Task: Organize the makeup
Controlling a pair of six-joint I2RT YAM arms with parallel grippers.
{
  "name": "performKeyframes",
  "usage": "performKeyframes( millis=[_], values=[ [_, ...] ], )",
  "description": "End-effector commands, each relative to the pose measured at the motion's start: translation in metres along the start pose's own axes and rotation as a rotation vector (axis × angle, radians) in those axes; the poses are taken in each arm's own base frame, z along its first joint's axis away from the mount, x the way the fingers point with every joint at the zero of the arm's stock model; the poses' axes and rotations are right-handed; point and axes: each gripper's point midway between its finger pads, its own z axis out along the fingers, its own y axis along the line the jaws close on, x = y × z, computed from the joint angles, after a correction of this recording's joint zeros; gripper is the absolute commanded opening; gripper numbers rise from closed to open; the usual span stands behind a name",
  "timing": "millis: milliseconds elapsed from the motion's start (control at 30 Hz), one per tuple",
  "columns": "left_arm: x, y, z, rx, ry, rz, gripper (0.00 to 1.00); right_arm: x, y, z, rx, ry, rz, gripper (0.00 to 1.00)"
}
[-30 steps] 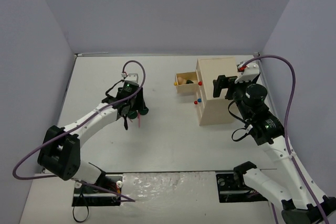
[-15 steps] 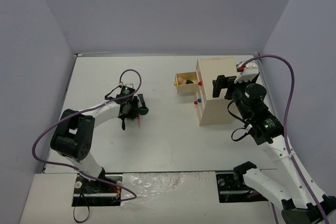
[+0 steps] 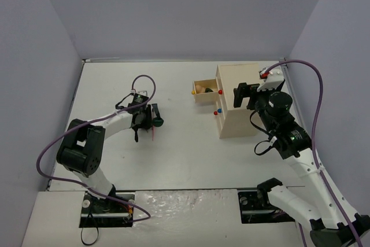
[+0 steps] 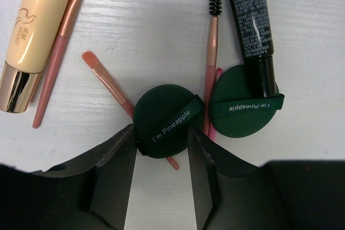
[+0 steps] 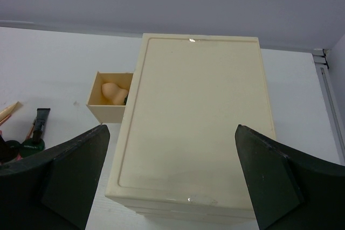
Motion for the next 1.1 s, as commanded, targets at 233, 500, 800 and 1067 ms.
performKeyframes(
  millis=[233,500,800,1067],
  values=[
    [-0.037,-0.012,-0.03,0.046,-0.096,-0.053,0.34,-0.016,0.006,0.007,-0.017,-0.061,0.014,1.0],
    [-0.058,-0.018,-0.049,0.069,-0.154,-0.056,0.17,-0.016,0.006,0.006,-0.019,-0.062,0.014,1.0],
    [-0.057,-0.021,-0.046,0.076,-0.14,-0.052,0.0,-0.019,0.006,0.004,-0.018,-0.073,0.016,1.0],
    [-0.056,-0.025,-0.044,0.097,-0.132,-0.049,0.0,-0.02,0.005,0.003,-0.012,-0.076,0.016,1.0]
  ],
)
